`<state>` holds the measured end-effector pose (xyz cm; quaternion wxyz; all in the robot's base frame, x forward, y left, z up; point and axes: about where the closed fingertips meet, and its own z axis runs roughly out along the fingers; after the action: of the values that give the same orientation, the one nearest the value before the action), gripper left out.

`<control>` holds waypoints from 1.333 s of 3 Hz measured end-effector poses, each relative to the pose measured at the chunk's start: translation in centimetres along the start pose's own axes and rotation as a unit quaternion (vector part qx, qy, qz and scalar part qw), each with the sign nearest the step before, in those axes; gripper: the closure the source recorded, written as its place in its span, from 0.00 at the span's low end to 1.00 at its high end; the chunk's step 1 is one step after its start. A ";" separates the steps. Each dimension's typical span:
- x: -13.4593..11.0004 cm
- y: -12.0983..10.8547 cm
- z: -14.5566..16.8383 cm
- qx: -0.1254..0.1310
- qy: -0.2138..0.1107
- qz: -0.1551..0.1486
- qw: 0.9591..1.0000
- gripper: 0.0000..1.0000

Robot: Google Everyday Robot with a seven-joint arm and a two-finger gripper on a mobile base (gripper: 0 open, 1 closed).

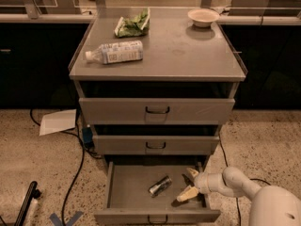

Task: Pick redbull can from bottom drawer and place on counter

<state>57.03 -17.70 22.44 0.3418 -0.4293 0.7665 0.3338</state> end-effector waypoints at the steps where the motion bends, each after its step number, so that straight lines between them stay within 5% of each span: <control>1: -0.3 -0.9 2.7 -0.025 0.015 -0.019 0.999 0.00; 3: -0.3 -1.0 3.0 -0.018 0.016 -0.019 1.000 0.00; 4: 0.9 -1.3 3.7 0.011 0.013 -0.020 1.000 0.00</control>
Offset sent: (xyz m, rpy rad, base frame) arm 0.0143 0.0175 -0.0132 -0.0146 0.0027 0.0614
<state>58.68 -15.69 19.41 0.3429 -0.4452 0.7657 0.3128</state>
